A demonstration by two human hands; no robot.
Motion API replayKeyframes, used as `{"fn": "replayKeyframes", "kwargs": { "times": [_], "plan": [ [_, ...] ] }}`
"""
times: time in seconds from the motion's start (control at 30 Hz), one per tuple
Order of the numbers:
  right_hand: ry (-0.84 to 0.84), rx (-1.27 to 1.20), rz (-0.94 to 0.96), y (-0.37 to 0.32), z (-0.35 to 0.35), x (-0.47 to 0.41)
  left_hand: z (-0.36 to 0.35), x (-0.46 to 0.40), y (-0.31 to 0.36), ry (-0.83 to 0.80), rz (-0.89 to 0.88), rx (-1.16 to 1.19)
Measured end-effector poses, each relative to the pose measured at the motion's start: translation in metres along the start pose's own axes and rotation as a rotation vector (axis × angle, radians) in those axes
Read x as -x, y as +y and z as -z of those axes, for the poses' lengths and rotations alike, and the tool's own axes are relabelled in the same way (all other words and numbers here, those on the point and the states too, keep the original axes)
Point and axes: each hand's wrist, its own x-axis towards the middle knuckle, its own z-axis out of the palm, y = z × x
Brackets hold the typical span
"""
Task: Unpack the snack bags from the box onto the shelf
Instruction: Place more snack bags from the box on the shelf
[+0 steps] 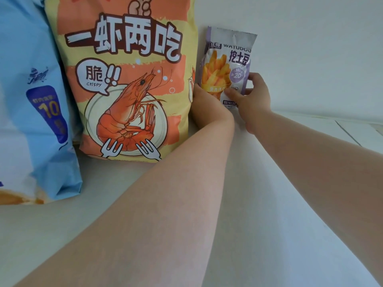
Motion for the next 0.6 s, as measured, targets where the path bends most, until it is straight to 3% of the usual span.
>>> {"fn": "replayKeyframes", "kwargs": {
  "times": [0.13,0.23,0.6],
  "plan": [
    [0.050,0.016,0.057,0.004,0.009,0.003,-0.001,0.005,0.000,0.006,-0.107,-0.049],
    [-0.008,0.034,0.042,0.007,0.015,0.004,-0.003,0.011,-0.001,0.052,-0.152,-0.106],
    [-0.064,0.023,0.042,0.009,0.011,0.003,-0.007,0.008,-0.004,0.080,-0.143,-0.157]
  ]
}}
